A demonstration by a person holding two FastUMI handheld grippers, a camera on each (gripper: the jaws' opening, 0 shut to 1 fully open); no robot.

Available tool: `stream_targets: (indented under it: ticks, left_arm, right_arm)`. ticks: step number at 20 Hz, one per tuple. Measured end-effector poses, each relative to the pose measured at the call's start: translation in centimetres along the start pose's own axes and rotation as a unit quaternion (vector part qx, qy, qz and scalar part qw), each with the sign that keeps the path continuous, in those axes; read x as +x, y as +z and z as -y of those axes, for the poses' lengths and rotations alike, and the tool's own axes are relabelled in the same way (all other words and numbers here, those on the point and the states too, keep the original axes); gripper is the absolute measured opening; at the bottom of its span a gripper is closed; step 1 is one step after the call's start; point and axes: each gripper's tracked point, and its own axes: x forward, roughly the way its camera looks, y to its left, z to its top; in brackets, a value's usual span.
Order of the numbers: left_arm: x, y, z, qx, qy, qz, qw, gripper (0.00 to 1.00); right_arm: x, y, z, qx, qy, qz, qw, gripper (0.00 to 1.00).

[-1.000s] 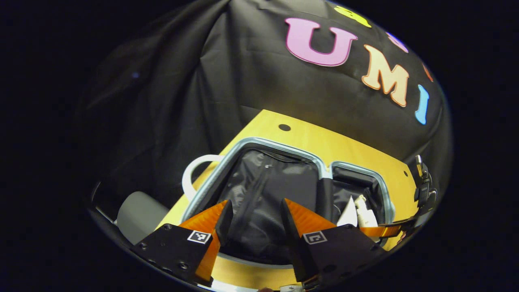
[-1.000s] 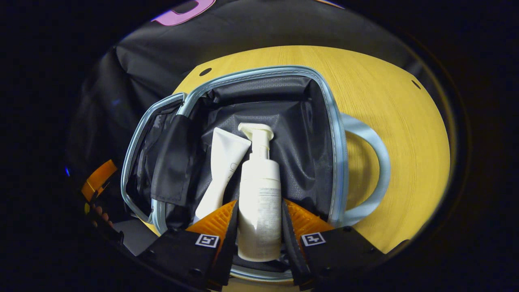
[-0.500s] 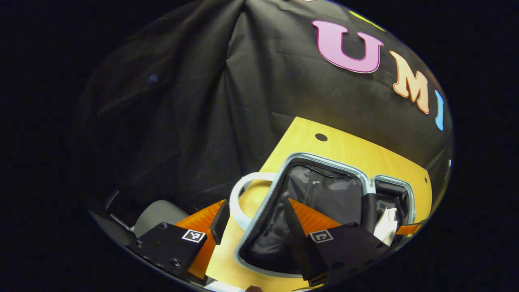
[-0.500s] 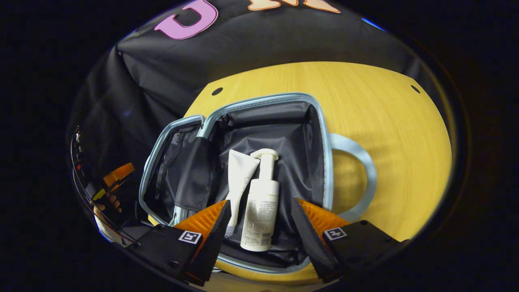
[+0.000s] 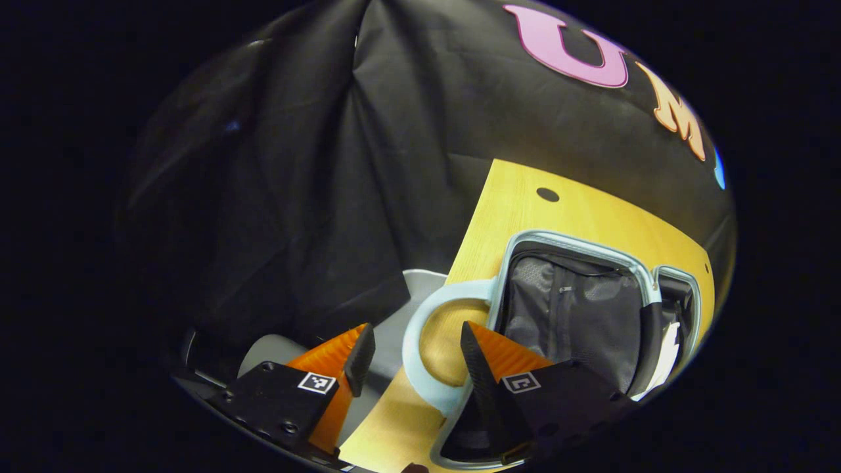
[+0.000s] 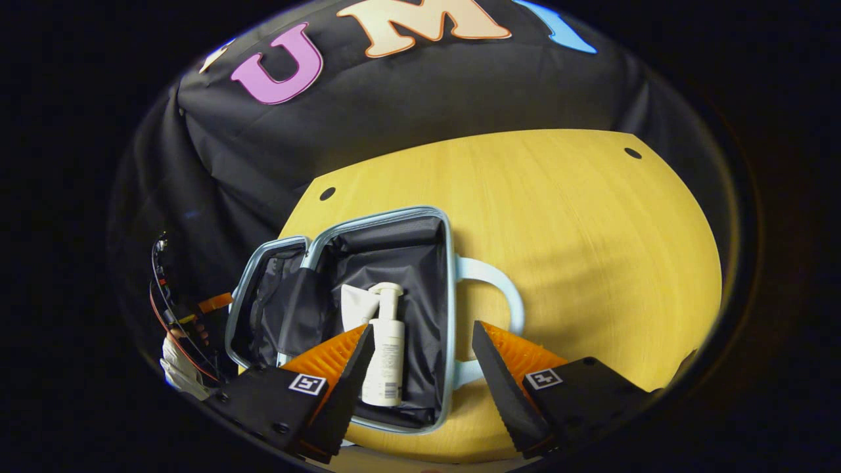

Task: First open the suitcase, pack the skin care products into it, and then close the suitcase.

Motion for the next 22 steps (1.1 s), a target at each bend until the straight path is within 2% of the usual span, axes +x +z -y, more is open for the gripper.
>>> stream_targets:
  ticks: [6, 9, 12, 15, 18, 20, 22]
  left_arm:
    - [3.8, -1.6, -1.6, 0.004, -0.002, -0.056, 0.998, 0.76]
    - [4.5, -2.1, -1.1, -0.004, -0.042, -0.084, 0.996, 0.73]
    - [4.8, -2.7, -0.3, -0.002, -0.057, -0.101, 0.993, 0.55]
    - [4.0, -2.5, 0.4, -0.006, -0.051, -0.104, 0.993, 0.09]
    - [1.8, -0.8, 1.4, -0.005, -0.06, -0.092, 0.994, 0.02]
    - [-0.2, 1.2, 1.3, -0.005, -0.065, -0.066, 0.996, 0.0]
    - [-3.1, 3.5, 2.4, -0.019, -0.086, -0.04, 0.995, 0.0]
  right_arm:
    - [-0.3, -0.2, 2.3, 0.016, -0.029, -0.003, 0.999, 0.94]
    - [-0.6, 0.0, 2.9, 0.02, -0.037, 0.0, 0.999, 0.94]
    - [-0.9, 0.1, 3.5, 0.023, -0.045, 0.003, 0.999, 0.94]
    - [-1.0, 0.3, 3.7, 0.025, -0.042, 0.005, 0.999, 0.94]
    - [-0.7, 0.1, 3.4, 0.021, -0.035, 0.011, 0.999, 0.94]
    - [-0.7, 0.1, 3.4, 0.019, -0.028, 0.014, 0.999, 0.94]
    - [-0.7, 0.3, 3.4, 0.017, -0.019, 0.015, 1.0, 0.94]
